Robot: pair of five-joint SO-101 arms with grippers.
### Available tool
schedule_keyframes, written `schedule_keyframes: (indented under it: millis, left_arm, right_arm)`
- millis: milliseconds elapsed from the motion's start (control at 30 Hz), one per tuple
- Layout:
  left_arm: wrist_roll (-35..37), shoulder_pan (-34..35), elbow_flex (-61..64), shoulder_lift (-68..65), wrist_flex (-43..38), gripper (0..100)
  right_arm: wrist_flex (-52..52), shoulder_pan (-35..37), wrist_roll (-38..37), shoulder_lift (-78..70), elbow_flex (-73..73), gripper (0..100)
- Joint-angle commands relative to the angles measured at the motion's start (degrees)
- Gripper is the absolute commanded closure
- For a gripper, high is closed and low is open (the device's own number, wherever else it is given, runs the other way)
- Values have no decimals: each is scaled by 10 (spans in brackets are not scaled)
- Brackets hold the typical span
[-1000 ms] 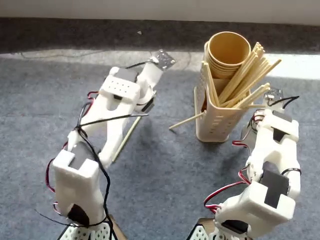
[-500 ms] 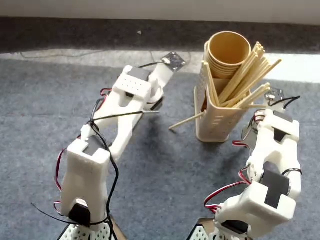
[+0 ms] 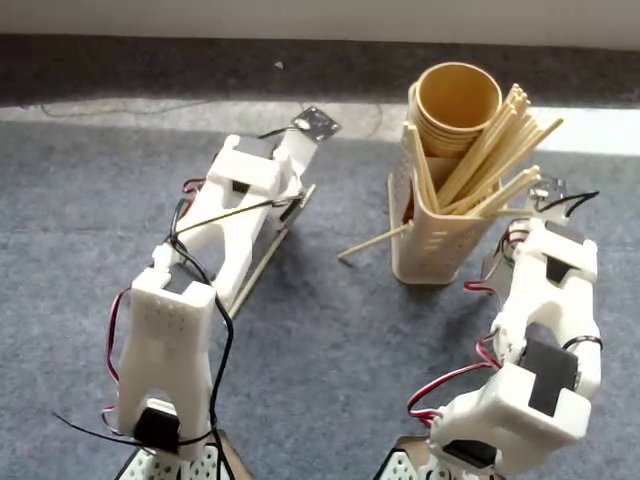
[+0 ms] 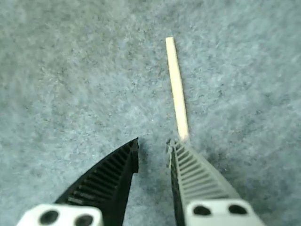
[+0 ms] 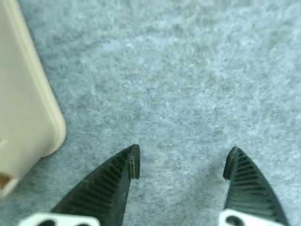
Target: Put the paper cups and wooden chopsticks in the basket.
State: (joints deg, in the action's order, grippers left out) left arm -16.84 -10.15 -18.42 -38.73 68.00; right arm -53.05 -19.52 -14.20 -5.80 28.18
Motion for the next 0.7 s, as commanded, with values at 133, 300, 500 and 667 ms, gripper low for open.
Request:
schedule_keyframes:
  millis: [133, 300, 500, 667]
  left_arm:
    - [-2, 7, -58, -29, 27, 864]
    - [46, 15, -185, -7, 107, 857]
    - [85, 6, -277, -27, 193, 784]
    - [87, -2, -278, -81, 190, 790]
  right_arm:
    - [-1, 4, 4, 13, -3, 710]
    - [-1, 4, 4, 13, -3, 710]
    - [-2, 5, 4, 13, -4, 710]
    - [-2, 5, 4, 13, -3, 710]
